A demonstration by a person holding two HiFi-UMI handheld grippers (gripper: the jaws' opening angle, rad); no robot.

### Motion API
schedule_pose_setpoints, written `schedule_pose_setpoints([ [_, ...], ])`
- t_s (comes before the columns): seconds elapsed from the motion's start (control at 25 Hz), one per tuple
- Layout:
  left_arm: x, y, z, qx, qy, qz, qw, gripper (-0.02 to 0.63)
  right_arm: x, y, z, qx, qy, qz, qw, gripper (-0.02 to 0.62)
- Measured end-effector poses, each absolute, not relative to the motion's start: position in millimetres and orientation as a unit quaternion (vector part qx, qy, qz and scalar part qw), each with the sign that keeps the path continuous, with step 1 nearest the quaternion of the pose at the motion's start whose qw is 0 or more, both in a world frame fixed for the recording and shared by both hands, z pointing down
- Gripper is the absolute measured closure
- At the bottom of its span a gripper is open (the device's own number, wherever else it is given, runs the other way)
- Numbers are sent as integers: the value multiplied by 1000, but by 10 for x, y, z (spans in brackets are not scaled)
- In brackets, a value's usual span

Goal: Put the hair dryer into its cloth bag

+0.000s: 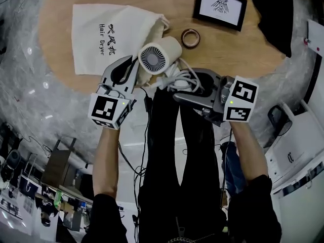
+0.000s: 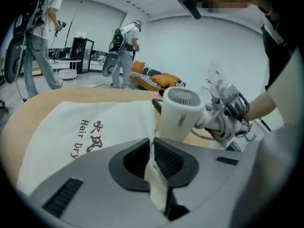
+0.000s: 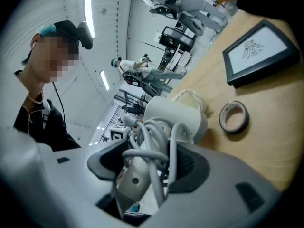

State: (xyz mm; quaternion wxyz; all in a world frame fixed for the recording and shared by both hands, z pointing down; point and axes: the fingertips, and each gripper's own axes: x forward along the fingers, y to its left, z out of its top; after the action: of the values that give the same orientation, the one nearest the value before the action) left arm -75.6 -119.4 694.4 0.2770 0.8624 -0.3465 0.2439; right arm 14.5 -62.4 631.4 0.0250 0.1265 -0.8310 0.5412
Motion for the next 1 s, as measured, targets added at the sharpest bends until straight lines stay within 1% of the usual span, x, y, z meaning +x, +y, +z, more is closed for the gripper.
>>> schedule_pose_setpoints([
  [0.36, -918, -1185, 6744, 860, -339, 234, 300, 571, 15, -622, 6435, 51, -859, 486, 151, 333],
  [0.6, -1010, -1208, 6606, 850, -353, 227, 319, 571, -19, -701, 6459, 30, -886, 396, 239, 334],
  [1.0, -926, -1199, 6564, 838, -343, 270, 329, 571, -97, -740, 6667, 17, -899, 230, 371, 338],
])
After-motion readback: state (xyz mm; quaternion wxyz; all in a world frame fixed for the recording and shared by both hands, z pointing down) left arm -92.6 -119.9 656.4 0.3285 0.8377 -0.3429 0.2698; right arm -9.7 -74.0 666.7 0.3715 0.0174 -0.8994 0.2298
